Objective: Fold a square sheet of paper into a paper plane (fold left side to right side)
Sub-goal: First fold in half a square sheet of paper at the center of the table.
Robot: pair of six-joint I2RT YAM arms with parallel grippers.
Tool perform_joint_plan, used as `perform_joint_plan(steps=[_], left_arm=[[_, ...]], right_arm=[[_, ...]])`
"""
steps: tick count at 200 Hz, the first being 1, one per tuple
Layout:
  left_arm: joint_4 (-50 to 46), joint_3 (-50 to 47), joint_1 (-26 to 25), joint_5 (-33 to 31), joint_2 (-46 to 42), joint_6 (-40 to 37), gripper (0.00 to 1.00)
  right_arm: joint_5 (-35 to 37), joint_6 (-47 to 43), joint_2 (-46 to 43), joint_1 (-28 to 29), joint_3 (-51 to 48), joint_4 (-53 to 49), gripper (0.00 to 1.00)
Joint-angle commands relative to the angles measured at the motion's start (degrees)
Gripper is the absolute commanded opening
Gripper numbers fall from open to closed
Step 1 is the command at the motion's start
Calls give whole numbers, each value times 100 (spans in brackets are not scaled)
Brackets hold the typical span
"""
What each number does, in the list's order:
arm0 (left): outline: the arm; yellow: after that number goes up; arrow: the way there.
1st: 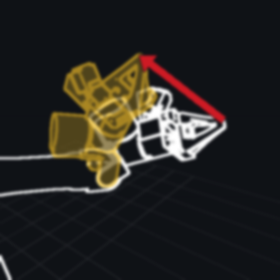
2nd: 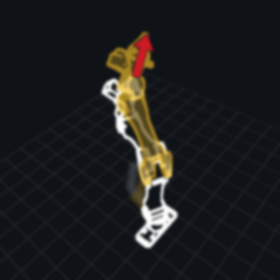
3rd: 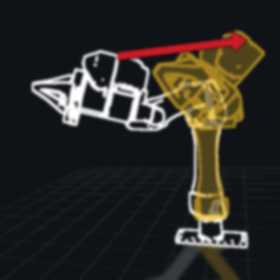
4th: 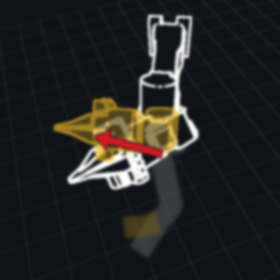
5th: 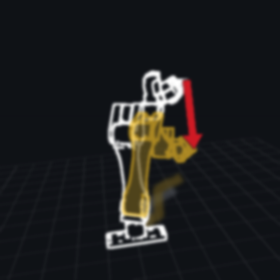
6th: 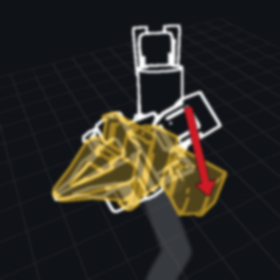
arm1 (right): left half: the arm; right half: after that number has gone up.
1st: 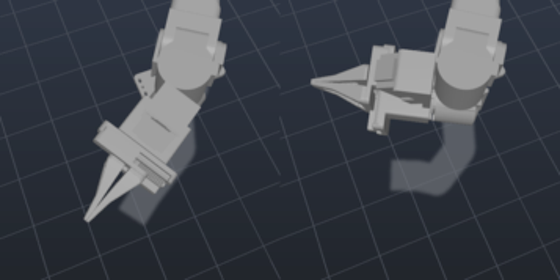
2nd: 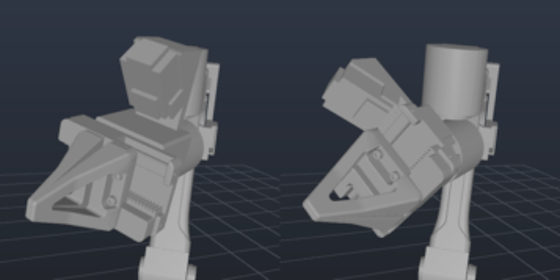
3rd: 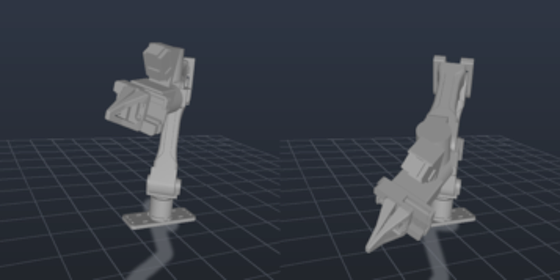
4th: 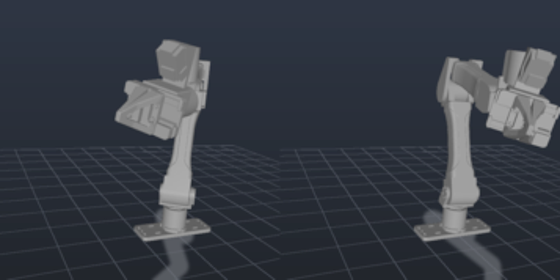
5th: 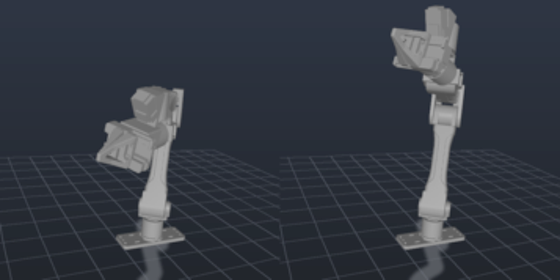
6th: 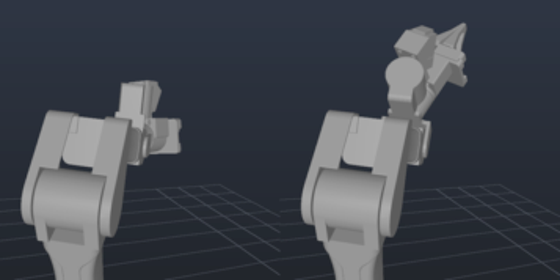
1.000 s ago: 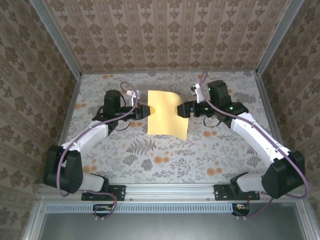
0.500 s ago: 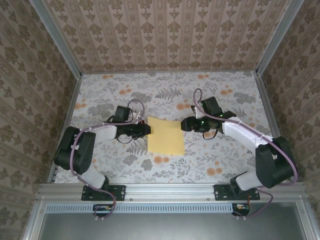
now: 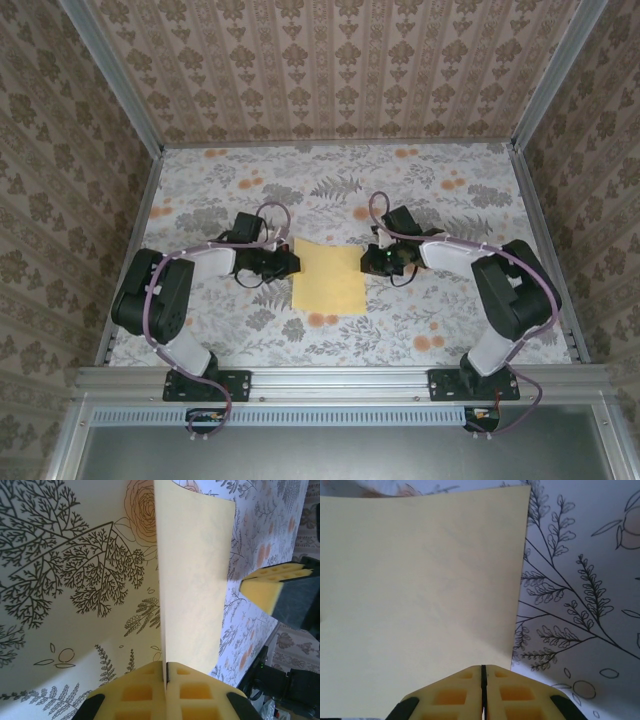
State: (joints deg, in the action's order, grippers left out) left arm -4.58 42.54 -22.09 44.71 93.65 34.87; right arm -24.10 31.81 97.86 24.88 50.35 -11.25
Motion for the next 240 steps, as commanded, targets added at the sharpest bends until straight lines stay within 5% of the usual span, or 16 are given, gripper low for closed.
perform_joint_plan(steps=[1, 129, 187, 240], left_arm=[[-143, 190, -65, -2, -153, -73, 3], [475, 613, -635, 336, -142, 520, 56], [921, 842, -893, 338, 325, 788, 62], [1047, 988, -1029, 291, 641, 840, 55]], right_arm=[[154, 88, 242, 84, 230, 20, 9], [467, -21, 651, 175, 355, -550, 8], [444, -43, 570, 178, 339, -500, 8], [314, 8, 475, 176, 335, -350, 9]])
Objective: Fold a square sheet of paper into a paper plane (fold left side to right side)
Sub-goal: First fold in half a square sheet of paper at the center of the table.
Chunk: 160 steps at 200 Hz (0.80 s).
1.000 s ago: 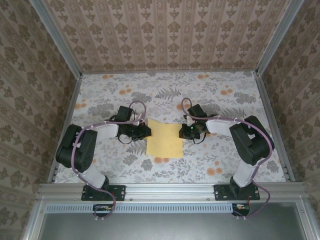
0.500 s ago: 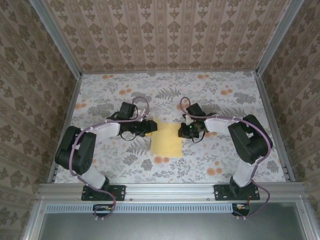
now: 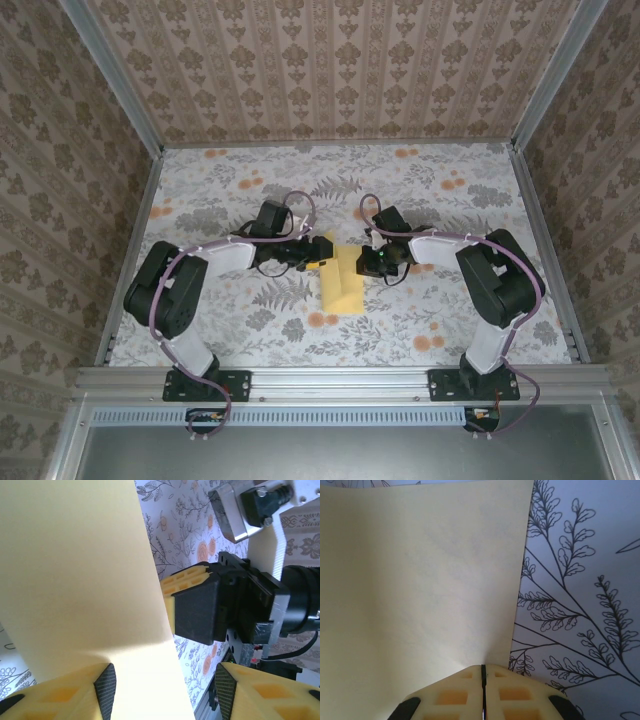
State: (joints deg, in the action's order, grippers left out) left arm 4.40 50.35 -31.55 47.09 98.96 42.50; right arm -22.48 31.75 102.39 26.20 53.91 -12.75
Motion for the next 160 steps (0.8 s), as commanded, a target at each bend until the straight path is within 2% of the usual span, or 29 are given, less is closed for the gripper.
perform_joint_plan(steps=[1, 24, 79, 141, 160], left_arm=[[149, 210, -85, 49, 112, 76, 55], [126, 237, -123, 8, 183, 65, 48], [-21, 265, -167, -91, 275, 4, 19], [-149, 286, -176, -162, 256, -64, 8], [-193, 292, -176, -189, 256, -87, 7]], right_arm=[[150, 15, 25, 44, -21, -196, 9], [138, 25, -32, 44, -21, -167, 9], [219, 38, -419, 47, -21, -113, 9], [345, 74, -1177, -8, -14, -248, 10], [129, 244, -1312, -27, -98, -13, 15]])
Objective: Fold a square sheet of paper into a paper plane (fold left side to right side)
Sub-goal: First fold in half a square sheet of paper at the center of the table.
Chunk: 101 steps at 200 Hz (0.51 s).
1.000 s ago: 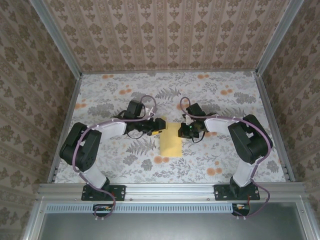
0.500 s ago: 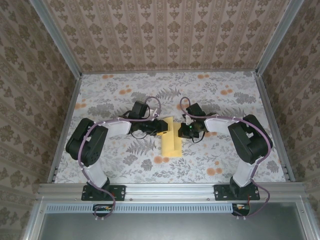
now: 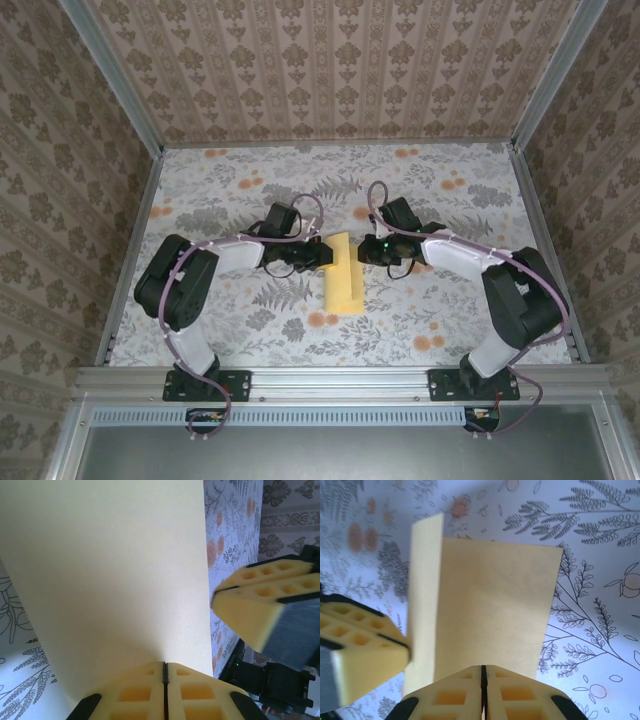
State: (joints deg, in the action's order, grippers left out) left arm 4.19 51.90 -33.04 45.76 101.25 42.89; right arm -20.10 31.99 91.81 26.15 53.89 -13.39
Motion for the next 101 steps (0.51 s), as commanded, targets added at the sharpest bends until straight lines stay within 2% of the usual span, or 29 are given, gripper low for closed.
perform_joint_plan(steps=[1, 30, 52, 101], left_arm=[[-172, 137, -23, -57, 26, -129, 7], [-174, 140, -36, -59, 28, -130, 7], [-188, 141, -36, -63, 26, -136, 6], [-194, 153, -36, -76, 17, -140, 5]], right_arm=[[-135, 233, -257, -22, -106, 70, 16], [-777, 576, -188, -22, -233, 703, 32], [-943, 717, -40, -11, -241, 834, 40], [-1194, 852, 347, 32, -134, 772, 44]])
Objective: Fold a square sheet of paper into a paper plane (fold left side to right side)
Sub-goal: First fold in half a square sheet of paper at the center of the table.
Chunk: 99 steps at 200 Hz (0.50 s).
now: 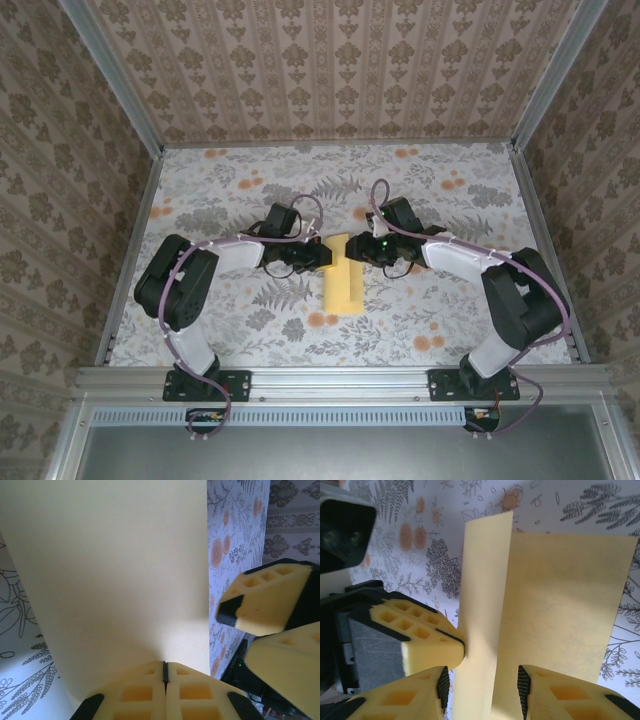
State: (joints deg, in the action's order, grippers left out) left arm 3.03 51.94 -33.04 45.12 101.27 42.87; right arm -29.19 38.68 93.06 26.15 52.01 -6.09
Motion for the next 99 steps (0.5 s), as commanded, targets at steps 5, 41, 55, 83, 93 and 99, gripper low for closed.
perform_joint_plan(steps=[5, 41, 55, 83, 93, 99], left_arm=[[-82, 144, -36, -12, 19, -137, 5], [-91, 147, -43, -5, 24, -142, 5], [-92, 152, -45, -5, 32, -152, 5], [-123, 164, -45, -21, 31, -161, 5], [-128, 171, -45, -20, 25, -167, 5], [-138, 171, -45, -28, 24, -173, 5]], right_arm=[[-293, 193, 251, 39, 63, 25, 44], [-399, 270, 354, 59, 55, 129, 36], [-404, 268, 362, 57, 55, 122, 29], [-359, 220, 371, 59, 65, 61, 17], [-331, 212, 388, 60, 81, 33, 11], [-307, 198, 387, 61, 90, 11, 9]])
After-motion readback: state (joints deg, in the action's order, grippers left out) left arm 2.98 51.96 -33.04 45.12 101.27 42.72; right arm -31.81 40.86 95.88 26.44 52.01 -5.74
